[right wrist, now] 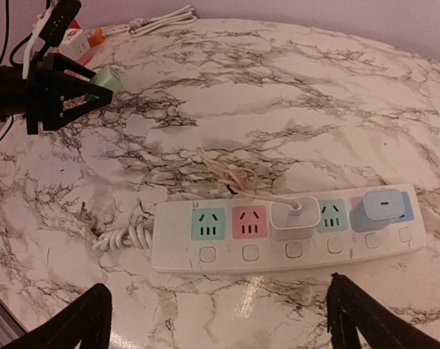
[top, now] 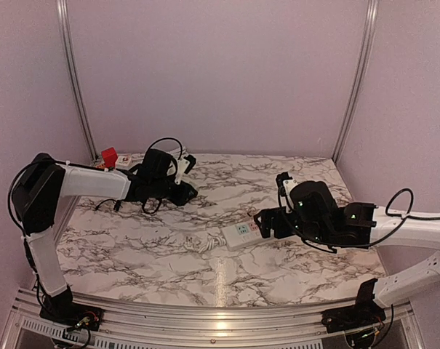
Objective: Insert the plug
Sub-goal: Pick up the plug at the corner of the board, then pass from the left arm to the right
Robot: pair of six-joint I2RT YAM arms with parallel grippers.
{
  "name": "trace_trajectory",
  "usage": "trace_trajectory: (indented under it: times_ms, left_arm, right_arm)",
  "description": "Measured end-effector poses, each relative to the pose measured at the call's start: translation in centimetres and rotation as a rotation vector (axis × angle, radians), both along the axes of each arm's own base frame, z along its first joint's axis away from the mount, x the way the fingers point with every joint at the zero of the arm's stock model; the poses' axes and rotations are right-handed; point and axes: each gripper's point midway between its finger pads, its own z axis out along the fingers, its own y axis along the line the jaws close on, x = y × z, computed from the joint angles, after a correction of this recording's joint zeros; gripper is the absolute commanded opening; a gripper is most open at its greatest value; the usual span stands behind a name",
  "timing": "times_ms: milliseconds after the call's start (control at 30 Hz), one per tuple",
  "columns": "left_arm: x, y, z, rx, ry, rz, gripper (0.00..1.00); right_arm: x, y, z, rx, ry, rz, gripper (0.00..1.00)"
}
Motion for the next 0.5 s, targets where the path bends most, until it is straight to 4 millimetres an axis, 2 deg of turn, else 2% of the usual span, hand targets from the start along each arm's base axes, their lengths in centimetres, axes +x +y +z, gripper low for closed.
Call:
trace_trajectory:
  times_ms: [133, 367, 500]
  left_arm:
    - [-3.6, -4.1, 1.0, 0.01, -0.062, -0.153, 0.07]
    - [-8.0, -7.8, 3.5, 0.015, -0.153, -0.308, 0.05]
    - [-11.4, -9.9, 5.3, 0.021, -0.239, -0.423, 0.04]
  right_arm:
    - [-0.3, 1.2, 0.0, 0.024, 0.032, 0.042, 0.97]
    - [-0.7, 4.0, 2.9, 0.117, 0.061, 0.126, 0.95]
    - [-0.5, 5.9, 4.5, 0.15, 0.089, 0.165, 0.93]
